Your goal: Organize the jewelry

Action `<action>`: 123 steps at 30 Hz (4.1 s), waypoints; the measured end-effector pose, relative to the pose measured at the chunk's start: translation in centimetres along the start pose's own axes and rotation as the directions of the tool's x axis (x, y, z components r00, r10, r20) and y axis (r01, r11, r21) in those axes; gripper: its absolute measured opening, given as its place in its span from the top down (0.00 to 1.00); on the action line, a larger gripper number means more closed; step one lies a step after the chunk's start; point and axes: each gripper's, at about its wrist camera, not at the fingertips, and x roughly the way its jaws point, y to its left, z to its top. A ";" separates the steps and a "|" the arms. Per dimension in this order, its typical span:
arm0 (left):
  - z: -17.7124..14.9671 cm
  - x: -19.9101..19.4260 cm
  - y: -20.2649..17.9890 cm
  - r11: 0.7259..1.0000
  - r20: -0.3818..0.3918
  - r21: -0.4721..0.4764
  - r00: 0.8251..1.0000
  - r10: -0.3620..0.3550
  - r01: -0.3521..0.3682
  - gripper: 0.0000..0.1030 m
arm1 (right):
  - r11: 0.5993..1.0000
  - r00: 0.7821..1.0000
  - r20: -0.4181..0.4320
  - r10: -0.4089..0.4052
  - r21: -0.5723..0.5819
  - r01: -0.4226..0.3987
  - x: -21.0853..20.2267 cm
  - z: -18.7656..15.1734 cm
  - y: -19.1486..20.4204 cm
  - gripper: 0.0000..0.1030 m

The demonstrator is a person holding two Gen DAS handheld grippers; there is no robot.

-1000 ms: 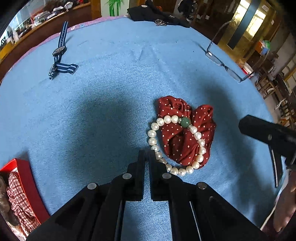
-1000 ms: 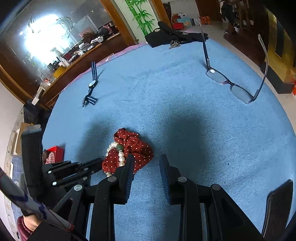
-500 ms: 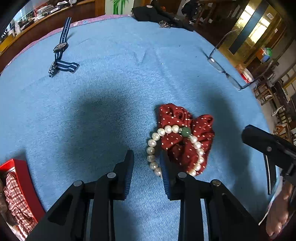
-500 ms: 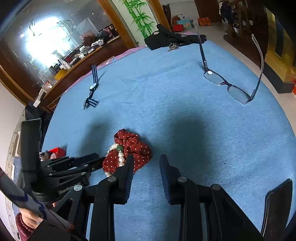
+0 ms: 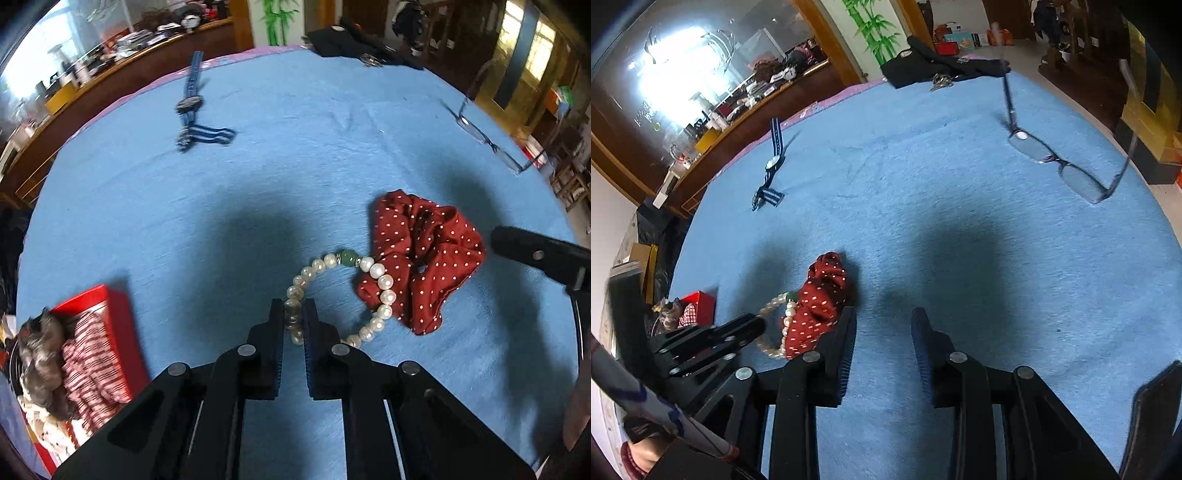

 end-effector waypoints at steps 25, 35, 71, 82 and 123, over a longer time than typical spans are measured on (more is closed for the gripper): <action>-3.1 -1.6 2.9 0.998 0.009 -0.054 1.000 -0.028 0.029 0.91 | 0.997 0.998 -0.062 0.016 -0.077 -0.021 7.0 1.6 8.0 0.47; -3.0 -2.1 3.0 0.995 0.032 -0.070 0.997 -0.064 0.066 0.92 | 0.994 1.000 0.005 -0.002 -0.106 0.003 4.3 0.9 7.2 0.92; -17.8 -18.7 14.3 0.977 0.246 -0.210 0.965 0.088 -0.035 0.91 | 0.893 0.975 -0.063 0.213 -0.393 -0.220 -3.7 -12.2 21.1 0.91; -24.0 -15.6 18.4 0.948 0.180 -0.319 0.981 0.075 -0.014 0.91 | 0.840 0.967 -0.195 0.164 -0.487 -0.240 1.0 -17.1 26.3 0.91; -31.4 -20.4 11.1 0.707 0.355 -0.589 0.661 0.661 -0.391 0.00 | 0.881 0.947 0.319 0.043 -0.460 0.115 -8.9 -22.8 19.7 0.09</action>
